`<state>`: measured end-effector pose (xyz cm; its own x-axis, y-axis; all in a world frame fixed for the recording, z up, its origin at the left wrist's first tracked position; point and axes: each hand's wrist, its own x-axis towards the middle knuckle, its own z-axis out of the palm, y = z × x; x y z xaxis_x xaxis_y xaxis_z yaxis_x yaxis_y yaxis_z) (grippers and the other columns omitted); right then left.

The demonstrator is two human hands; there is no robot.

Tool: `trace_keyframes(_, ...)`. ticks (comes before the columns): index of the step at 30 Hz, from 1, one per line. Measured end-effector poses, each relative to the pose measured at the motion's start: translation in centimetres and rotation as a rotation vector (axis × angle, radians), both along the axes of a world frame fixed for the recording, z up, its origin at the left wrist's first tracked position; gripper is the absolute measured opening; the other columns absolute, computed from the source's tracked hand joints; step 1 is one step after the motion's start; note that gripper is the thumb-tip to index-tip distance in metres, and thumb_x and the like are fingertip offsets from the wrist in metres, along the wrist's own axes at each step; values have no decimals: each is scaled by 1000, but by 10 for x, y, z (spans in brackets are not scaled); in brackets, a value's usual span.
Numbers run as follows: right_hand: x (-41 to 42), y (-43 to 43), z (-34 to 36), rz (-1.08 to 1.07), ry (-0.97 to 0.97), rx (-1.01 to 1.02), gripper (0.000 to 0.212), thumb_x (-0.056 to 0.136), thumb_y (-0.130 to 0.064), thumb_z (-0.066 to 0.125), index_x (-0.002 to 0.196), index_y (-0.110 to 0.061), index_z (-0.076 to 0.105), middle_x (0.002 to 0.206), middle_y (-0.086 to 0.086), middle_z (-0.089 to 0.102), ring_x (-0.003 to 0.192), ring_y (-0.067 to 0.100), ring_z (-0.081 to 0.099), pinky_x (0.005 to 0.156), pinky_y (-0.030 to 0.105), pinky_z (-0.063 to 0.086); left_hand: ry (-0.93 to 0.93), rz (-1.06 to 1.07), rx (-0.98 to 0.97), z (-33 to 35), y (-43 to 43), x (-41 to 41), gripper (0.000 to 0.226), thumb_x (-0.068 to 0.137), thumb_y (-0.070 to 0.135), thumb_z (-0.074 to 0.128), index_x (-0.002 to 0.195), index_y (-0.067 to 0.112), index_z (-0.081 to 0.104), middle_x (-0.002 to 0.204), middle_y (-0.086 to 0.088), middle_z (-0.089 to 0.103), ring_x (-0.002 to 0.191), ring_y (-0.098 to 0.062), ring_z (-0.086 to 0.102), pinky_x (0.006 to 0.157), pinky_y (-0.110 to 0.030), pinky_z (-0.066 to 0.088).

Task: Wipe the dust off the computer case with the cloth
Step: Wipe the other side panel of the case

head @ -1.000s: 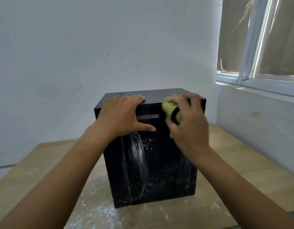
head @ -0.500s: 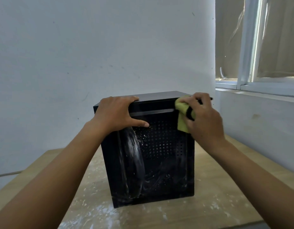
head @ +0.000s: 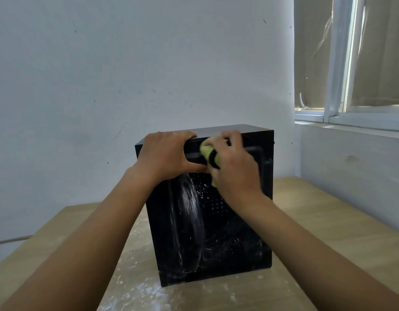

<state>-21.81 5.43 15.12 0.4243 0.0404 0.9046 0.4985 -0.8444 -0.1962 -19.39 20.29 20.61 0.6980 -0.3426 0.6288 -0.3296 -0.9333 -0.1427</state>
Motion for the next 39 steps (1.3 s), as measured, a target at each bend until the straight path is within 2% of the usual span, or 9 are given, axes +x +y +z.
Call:
trace_keyframes(3,-1,17,2,16,-8,-75,49,61,-9,86,104,-12,64,109,12,54,68,28,62,45,27,41,-14,-42,-20,0,2,0,72,63,74,55,122,33,61,106,10,71,95,-20,65,69,-28,31)
trace_keyframes(5,0,12,2,34,-8,-101,48,63,-10,85,106,-13,63,111,11,54,69,27,61,47,25,37,-7,-54,-29,-1,3,1,69,66,74,64,123,34,61,104,11,71,94,-20,65,70,-28,32)
trace_keyframes(11,1,-20,4,-2,6,-162,47,68,-15,82,109,-16,60,114,8,53,67,26,61,43,27,39,20,-12,-6,-1,4,3,97,53,89,59,133,35,54,118,10,68,107,-20,63,80,-33,41)
trace_keyframes(14,4,-41,1,-32,10,-125,41,74,-14,76,110,-17,59,115,8,51,69,29,59,48,33,48,25,36,22,0,2,0,108,48,93,48,139,34,50,126,8,66,113,-21,61,80,-32,39)
trace_keyframes(20,9,-78,-1,-95,7,-59,36,78,-13,74,112,-17,59,118,10,49,67,27,54,53,33,49,8,57,40,1,0,-3,110,47,92,45,140,33,49,126,5,66,111,-24,62,80,-33,40)
trace_keyframes(24,10,-92,-6,-157,-22,49,30,87,-23,67,115,-20,58,117,9,48,65,21,45,55,29,43,12,50,44,0,-1,-4,109,49,91,46,140,31,49,125,5,66,112,-24,62,81,-32,39)
trace_keyframes(29,6,-79,-22,-162,35,87,45,87,-37,64,125,-23,45,127,9,35,83,25,51,55,29,39,54,42,47,2,-5,-4,107,53,88,53,142,28,47,130,3,63,116,-25,59,88,-36,43)
trace_keyframes(33,6,-75,-38,-94,30,125,58,80,-13,68,129,-26,41,135,9,30,107,33,49,57,29,45,92,34,69,6,-14,-5,105,59,85,59,144,26,43,135,3,60,121,-23,57,93,-38,44)
trace_keyframes(39,0,-87,-74,-1,43,162,57,76,3,69,125,-20,54,132,9,33,107,30,50,68,30,52,94,-21,113,8,-48,-3,103,63,85,59,145,25,41,140,4,56,125,-21,54,96,-37,44)
